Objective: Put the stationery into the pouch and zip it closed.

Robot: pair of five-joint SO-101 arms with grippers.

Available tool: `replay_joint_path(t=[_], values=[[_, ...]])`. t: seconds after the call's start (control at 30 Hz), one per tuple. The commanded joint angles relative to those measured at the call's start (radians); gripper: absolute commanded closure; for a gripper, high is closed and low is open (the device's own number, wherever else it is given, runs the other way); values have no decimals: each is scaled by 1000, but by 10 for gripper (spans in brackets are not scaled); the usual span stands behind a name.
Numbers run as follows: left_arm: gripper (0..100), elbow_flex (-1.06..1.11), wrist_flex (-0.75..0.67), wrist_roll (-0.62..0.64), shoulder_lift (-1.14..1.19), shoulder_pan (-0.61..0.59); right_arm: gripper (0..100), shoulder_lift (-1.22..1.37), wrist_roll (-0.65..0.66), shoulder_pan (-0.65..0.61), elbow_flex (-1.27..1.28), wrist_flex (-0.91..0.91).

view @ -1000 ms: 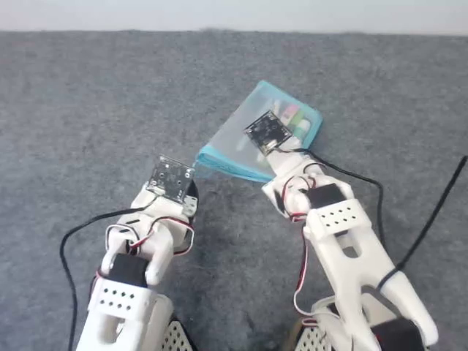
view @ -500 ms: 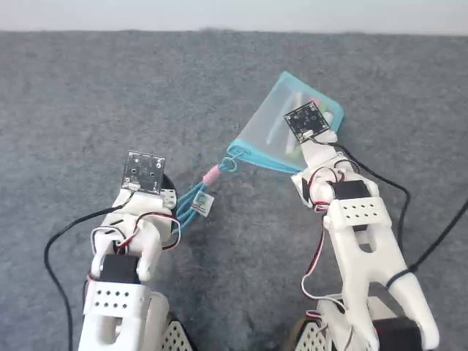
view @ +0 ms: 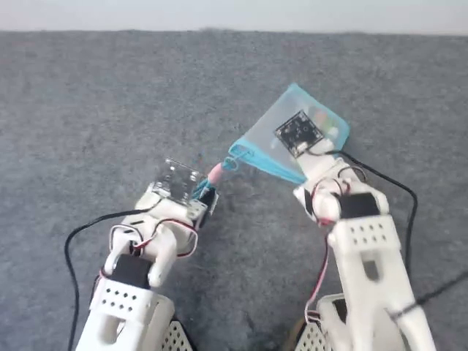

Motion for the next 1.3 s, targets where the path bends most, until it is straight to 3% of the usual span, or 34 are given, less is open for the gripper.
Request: replay_joint_path(t=[0.0,0.17,0.4,0.7,0.93,1.27], values=[[794,-15,-11,-15,-18,58,993,-173,17,-62,-26,128],[794,-13,-14,-11,-18,60,993,-297,18,-151,-25,229],[798,30,-92,-11,-20,52,993,-354,44,-168,-23,321],[975,47,-144,-12,-26,49,993,-346,52,-157,58,272],[990,39,-146,-11,-26,-92,993,-344,68,4,115,174],[990,39,-153,-11,-26,-103,993,-150,94,180,107,33]])
